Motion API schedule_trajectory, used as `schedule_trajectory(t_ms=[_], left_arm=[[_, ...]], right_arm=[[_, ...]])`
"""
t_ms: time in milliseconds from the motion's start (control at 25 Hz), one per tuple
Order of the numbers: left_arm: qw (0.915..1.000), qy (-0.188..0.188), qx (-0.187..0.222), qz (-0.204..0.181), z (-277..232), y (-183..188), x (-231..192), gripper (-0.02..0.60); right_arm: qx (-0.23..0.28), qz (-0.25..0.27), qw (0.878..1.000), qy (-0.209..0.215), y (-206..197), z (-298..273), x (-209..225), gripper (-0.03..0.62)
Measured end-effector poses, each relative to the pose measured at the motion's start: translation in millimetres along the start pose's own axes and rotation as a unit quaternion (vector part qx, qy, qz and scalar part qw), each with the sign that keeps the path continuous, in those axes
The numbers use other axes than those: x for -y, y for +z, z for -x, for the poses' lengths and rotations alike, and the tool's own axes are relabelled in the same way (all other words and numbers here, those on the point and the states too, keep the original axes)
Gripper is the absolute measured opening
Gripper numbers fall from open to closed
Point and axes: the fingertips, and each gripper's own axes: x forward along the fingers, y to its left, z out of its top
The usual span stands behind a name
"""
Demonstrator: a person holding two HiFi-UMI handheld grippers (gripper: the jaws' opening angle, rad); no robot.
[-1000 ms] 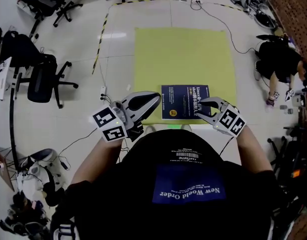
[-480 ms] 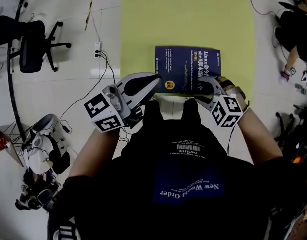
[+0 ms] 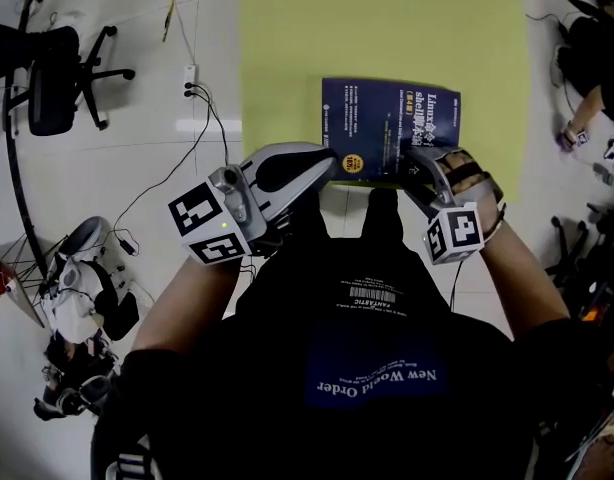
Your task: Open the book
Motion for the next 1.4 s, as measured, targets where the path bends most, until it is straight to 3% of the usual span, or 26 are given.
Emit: schedule_trajectory(t_ms=[200,280,600,920,1080,1400], left_arm=[[1.0000,0.002,-0.005,0.002,4,-3,2,0.006],[1.0000,0.003,-0.003,0.002,4,-2,2,0.006],[1.0000,-0.002,0.002,-0.003,0,4,6,0.006],[0.9996,-0.007,0.023,-0.016,13,19,20,0.006],[0.9991,-0.008,0.035,-0.024,21,27,25,0.006],[0.9982,0.004,0.056,-0.021,41,40,17,0.006]], right_arm=[[-0.014,0.010,0.999,-0.031,1,-1,0,0.272],[-0.012,-0.002,0.999,-0.031,2,1,-1,0.242],[0.003,-0.055,0.998,0.017,10,16,0,0.100],[0.015,-0.094,0.994,0.051,28,58,33,0.072],[0.031,-0.151,0.984,0.092,31,83,74,0.067],[0.075,-0.252,0.947,0.184,21,103,161,0.066]])
